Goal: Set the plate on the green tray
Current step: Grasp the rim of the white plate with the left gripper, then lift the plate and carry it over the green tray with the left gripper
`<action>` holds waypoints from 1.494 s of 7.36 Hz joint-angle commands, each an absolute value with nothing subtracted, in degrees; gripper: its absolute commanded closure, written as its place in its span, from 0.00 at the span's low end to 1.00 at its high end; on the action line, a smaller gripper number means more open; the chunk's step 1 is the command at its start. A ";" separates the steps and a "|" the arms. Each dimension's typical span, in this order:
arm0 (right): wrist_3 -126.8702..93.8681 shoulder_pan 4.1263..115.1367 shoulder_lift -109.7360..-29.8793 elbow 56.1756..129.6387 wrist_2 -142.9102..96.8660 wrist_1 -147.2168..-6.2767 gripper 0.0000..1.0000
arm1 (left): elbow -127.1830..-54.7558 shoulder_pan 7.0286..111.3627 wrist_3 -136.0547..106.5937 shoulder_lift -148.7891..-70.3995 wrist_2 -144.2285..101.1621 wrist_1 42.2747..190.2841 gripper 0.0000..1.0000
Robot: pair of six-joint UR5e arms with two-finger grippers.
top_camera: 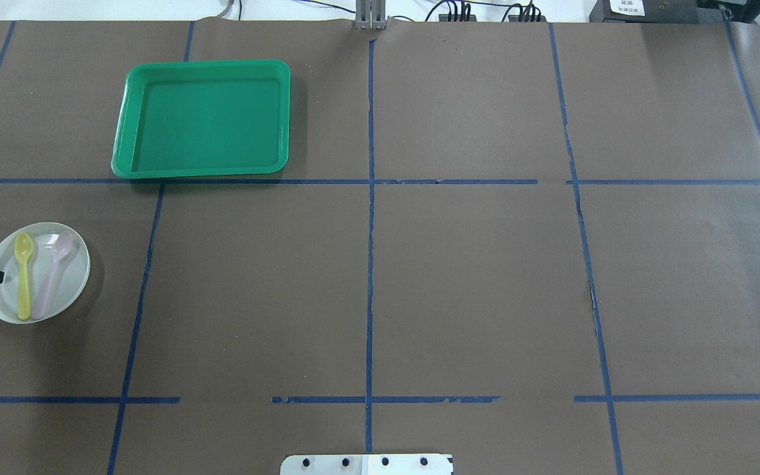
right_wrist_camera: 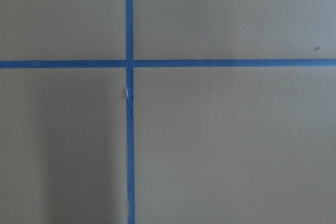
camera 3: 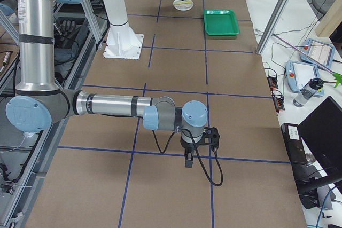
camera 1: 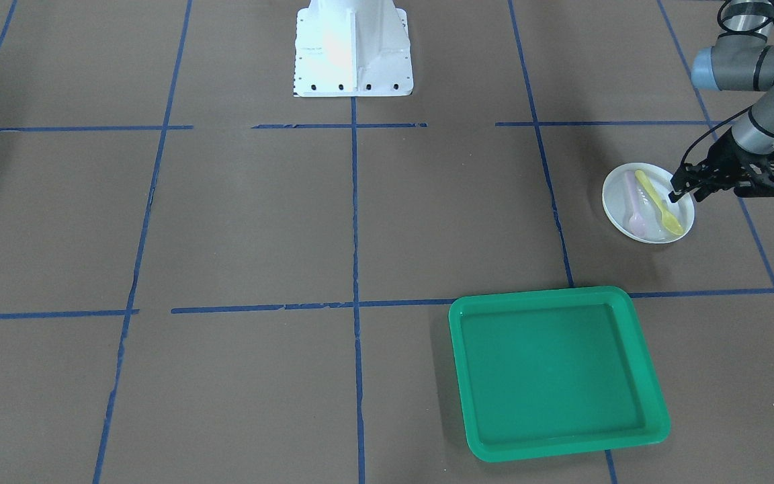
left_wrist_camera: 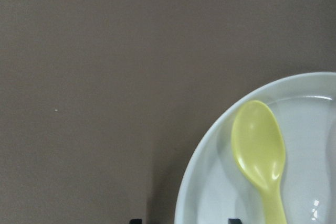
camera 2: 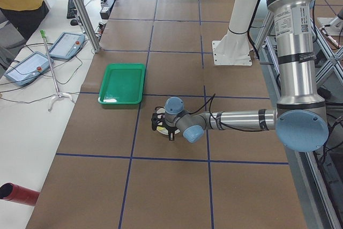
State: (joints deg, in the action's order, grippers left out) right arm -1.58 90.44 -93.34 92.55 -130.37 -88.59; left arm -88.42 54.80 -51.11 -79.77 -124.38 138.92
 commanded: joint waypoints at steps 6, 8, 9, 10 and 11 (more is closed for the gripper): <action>-1.58 90.44 -93.34 92.55 -130.43 -88.59 0.00 | -93.68 58.08 -50.71 -79.28 -136.66 138.69 1.00; -1.58 90.44 -93.34 92.55 -130.34 -88.59 0.00 | -93.78 59.76 -50.71 -80.67 -139.04 137.82 1.00; -1.58 90.44 -93.34 92.55 -130.34 -88.59 0.00 | -93.78 61.59 -50.80 -85.47 -139.04 132.77 1.00; -1.58 90.44 -93.34 92.55 -130.43 -88.59 0.00 | -93.61 62.31 -50.80 -92.04 -139.04 125.06 1.00; -1.58 90.44 -93.34 92.55 -130.43 -88.59 0.00 | -93.08 62.92 -50.80 -98.81 -138.96 119.33 1.00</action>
